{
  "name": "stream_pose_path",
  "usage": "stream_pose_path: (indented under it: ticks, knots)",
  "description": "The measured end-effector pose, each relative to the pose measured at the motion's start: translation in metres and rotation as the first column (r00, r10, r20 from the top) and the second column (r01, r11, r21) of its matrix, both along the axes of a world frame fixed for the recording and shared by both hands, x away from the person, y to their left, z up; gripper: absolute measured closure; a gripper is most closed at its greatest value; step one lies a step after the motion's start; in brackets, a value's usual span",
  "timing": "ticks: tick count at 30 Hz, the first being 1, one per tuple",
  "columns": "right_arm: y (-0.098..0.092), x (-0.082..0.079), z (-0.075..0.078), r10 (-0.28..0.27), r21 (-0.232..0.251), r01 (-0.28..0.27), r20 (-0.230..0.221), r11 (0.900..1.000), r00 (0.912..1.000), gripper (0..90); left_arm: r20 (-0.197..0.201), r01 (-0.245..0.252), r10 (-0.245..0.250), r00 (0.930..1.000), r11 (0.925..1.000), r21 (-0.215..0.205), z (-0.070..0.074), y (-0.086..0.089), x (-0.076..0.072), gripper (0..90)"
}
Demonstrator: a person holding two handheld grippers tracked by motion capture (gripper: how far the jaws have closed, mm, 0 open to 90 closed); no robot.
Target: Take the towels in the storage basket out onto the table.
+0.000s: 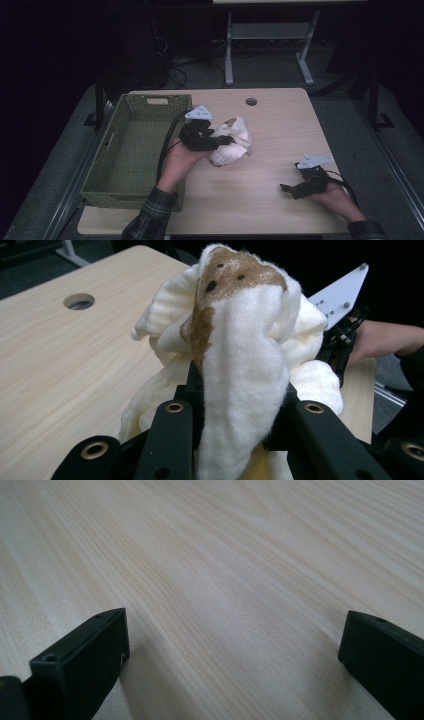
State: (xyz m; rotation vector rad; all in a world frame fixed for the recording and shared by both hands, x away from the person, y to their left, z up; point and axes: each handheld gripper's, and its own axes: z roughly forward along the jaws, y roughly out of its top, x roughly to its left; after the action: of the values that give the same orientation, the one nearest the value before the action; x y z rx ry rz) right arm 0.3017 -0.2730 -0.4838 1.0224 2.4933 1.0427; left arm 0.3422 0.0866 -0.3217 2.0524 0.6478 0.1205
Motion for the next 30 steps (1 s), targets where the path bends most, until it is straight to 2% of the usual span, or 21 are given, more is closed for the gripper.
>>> stream_pose_path:
  ticks: [4, 6, 10, 11, 12, 13, 14, 15, 16, 18, 20, 22, 26, 30]
  knots:
    - [0.0, 0.0, 0.0, 0.002, 0.001, -0.002, -0.001, 1.0, 1.0, 0.0, -0.007, -0.004, 0.004, 1.0, 0.9998, 0.02, -0.012, -0.018, -0.001, 70.7]
    - [0.0, 0.0, 0.0, 0.003, 0.001, -0.003, 0.0, 1.0, 1.0, 0.0, -0.012, -0.005, 0.005, 0.9999, 0.9998, 0.019, -0.015, -0.022, -0.002, 70.7]
    - [0.0, 0.0, 0.0, 0.005, 0.002, -0.005, 0.001, 1.0, 1.0, 0.0, -0.019, 0.004, -0.003, 0.9998, 0.9988, 0.049, -0.031, -0.037, -0.001, 70.7]
    - [0.0, 0.0, 0.0, 0.005, 0.002, -0.005, 0.001, 1.0, 1.0, 0.0, -0.019, 0.004, -0.003, 0.9998, 0.9988, 0.049, -0.031, -0.037, -0.001, 70.7]
    - [0.0, 0.0, 0.0, 0.007, -0.001, -0.007, 0.001, 1.0, 1.0, 0.0, -0.027, 0.004, -0.002, 0.9996, 0.9984, 0.057, -0.039, -0.044, -0.002, 70.7]
    - [0.0, 0.0, 0.0, 0.007, -0.001, -0.007, 0.001, 1.0, 1.0, 0.0, -0.027, 0.004, -0.002, 0.9996, 0.9984, 0.057, -0.039, -0.044, -0.002, 70.7]
    - [0.0, 0.0, 0.0, 0.008, -0.002, -0.008, 0.001, 1.0, 1.0, 0.0, -0.033, 0.01, -0.008, 0.9994, 0.9975, 0.071, -0.047, -0.049, -0.002, 70.7]
    - [0.0, 0.0, 0.0, 0.008, -0.002, -0.008, 0.001, 1.0, 1.0, 0.0, -0.033, 0.01, -0.008, 0.9994, 0.9975, 0.071, -0.047, -0.049, -0.002, 70.7]
    - [0.0, 0.0, 0.0, 0.009, -0.002, -0.009, 0.0, 1.0, 1.0, 0.0, -0.031, 0.015, -0.012, 0.9994, 0.9961, 0.087, -0.052, -0.052, -0.002, 70.7]
    - [0.0, 0.0, 0.0, 0.011, -0.003, -0.011, 0.001, 1.0, 0.9999, 0.0, -0.036, 0.014, -0.011, 0.9993, 0.9956, 0.093, -0.059, -0.056, -0.002, 70.7]
    - [0.0, 0.0, 0.0, 0.012, -0.004, -0.012, 0.002, 1.0, 0.9999, 0.0, -0.04, 0.013, -0.01, 0.9991, 0.9953, 0.096, -0.065, -0.06, -0.001, 70.7]
    - [0.0, 0.0, 0.0, 0.011, -0.003, -0.011, 0.0, 1.0, 0.9999, 0.0, -0.06, 0.014, -0.009, 0.9982, 0.9968, 0.079, -0.072, -0.065, 0.0, 70.7]
    - [0.0, -0.001, 0.0, 0.007, -0.001, -0.007, -0.004, 1.0, 1.0, 0.0, -0.051, 0.012, -0.007, 0.9987, 0.9932, 0.116, -0.087, -0.073, 0.003, 70.6]
    - [0.0, -0.001, 0.0, 0.008, -0.002, -0.008, -0.003, 1.0, 1.0, 0.0, -0.059, 0.009, -0.001, 0.9983, 0.9906, 0.136, -0.104, -0.083, 0.005, 70.6]
